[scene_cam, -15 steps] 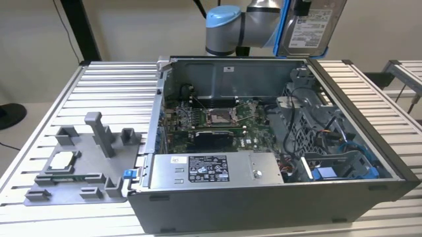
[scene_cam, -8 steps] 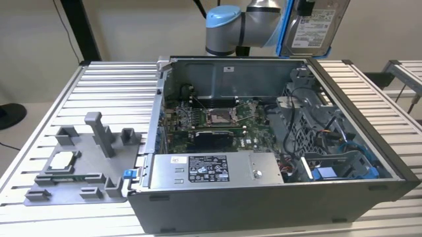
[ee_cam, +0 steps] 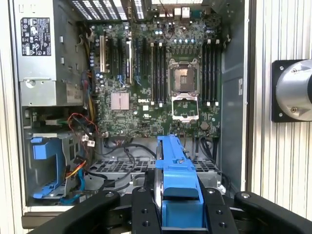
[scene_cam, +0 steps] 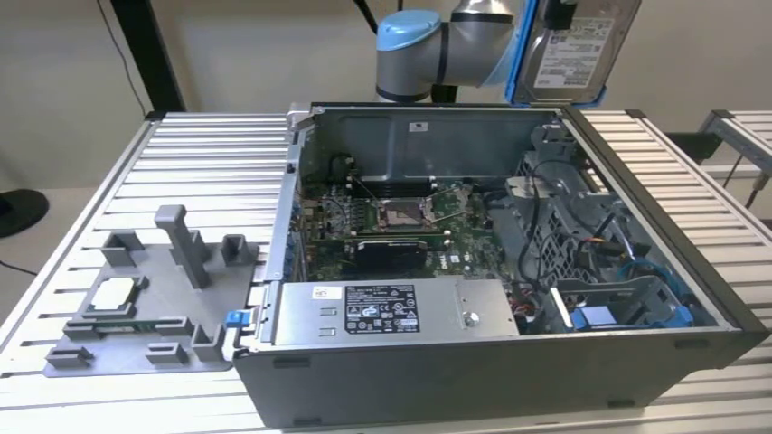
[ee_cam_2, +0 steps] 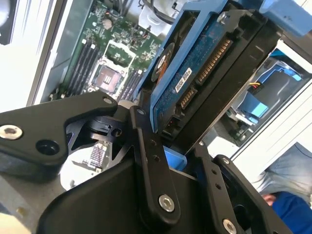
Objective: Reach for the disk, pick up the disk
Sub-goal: 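Pick up the disk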
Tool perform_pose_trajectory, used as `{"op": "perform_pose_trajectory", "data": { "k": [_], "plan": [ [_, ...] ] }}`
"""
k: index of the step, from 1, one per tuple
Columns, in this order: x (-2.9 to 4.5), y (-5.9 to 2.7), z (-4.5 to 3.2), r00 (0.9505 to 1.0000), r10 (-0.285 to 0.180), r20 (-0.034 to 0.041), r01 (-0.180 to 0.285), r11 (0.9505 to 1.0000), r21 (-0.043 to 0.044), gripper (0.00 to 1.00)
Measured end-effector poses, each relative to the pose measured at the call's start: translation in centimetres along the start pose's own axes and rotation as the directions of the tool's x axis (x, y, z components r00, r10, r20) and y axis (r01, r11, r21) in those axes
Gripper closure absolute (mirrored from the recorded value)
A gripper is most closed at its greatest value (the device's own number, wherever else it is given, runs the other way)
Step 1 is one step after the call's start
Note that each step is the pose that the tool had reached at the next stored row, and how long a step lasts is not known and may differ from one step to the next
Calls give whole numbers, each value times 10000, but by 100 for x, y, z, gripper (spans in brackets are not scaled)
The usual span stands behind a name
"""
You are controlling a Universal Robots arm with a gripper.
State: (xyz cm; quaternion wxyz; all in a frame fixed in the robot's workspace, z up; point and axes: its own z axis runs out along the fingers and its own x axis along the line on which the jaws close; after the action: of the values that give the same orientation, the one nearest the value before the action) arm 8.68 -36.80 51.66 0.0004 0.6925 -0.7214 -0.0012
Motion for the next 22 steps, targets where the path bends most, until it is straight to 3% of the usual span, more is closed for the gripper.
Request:
{"op": "perform_pose_trajectory", "data": {
  "k": [5, 22],
  "plan": [
    [79, -4, 0, 10000, -1, 0, 1, 10000, 0, 100],
    [452, -19, 9, 10000, 1, 0, -1, 10000, 0, 100]
  ]
}}
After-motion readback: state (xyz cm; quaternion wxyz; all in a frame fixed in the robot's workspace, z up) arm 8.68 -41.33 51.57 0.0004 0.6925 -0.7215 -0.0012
